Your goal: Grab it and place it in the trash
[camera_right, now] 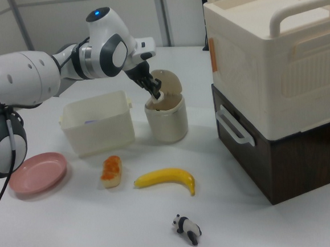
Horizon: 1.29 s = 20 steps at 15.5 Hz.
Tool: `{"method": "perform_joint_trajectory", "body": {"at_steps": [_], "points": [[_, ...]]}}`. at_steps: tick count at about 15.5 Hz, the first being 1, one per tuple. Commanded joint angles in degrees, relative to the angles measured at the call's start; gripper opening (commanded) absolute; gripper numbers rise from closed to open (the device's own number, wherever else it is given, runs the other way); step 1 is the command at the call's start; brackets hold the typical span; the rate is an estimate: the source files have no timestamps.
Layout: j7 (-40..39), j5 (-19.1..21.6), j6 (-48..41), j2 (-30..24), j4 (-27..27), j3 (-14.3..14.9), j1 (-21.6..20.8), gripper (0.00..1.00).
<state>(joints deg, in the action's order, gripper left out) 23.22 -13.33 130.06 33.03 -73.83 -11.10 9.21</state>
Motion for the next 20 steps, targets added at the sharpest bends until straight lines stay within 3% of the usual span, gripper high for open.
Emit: {"method": "perform_joint_trajectory", "body": {"at_steps": [1,2,3,4,5,8,11,14,17,19,20], "points": [[2.54,-1.79,0.63,2.48,3.25,2.05,-2.09,0.15],[2.62,-1.88,0.63,2.48,3.25,2.05,-2.17,0.3],[2.62,-1.88,0.55,2.48,3.25,2.05,-2.17,0.34],[2.62,-1.88,0.55,2.48,3.25,2.05,-2.17,0.45],[2.62,-1.88,0.55,2.48,3.25,2.05,-2.17,0.62],[2.19,-3.01,0.11,2.39,3.07,2.05,-2.09,0.91],[0.61,-4.6,-1.55,1.0,2.03,1.44,-2.0,0.9],[-9.63,-3.55,-13.89,-5.14,-1.75,-1.01,-0.51,0.84],[-21.78,1.27,-26.32,-8.15,-1.41,-1.38,0.98,0.84],[-25.14,3.56,-30.64,-10.08,-1.23,-1.29,2.48,0.8],[-25.93,4.7,-31.96,-11.22,-1.15,-1.29,3.27,0.84]]}}
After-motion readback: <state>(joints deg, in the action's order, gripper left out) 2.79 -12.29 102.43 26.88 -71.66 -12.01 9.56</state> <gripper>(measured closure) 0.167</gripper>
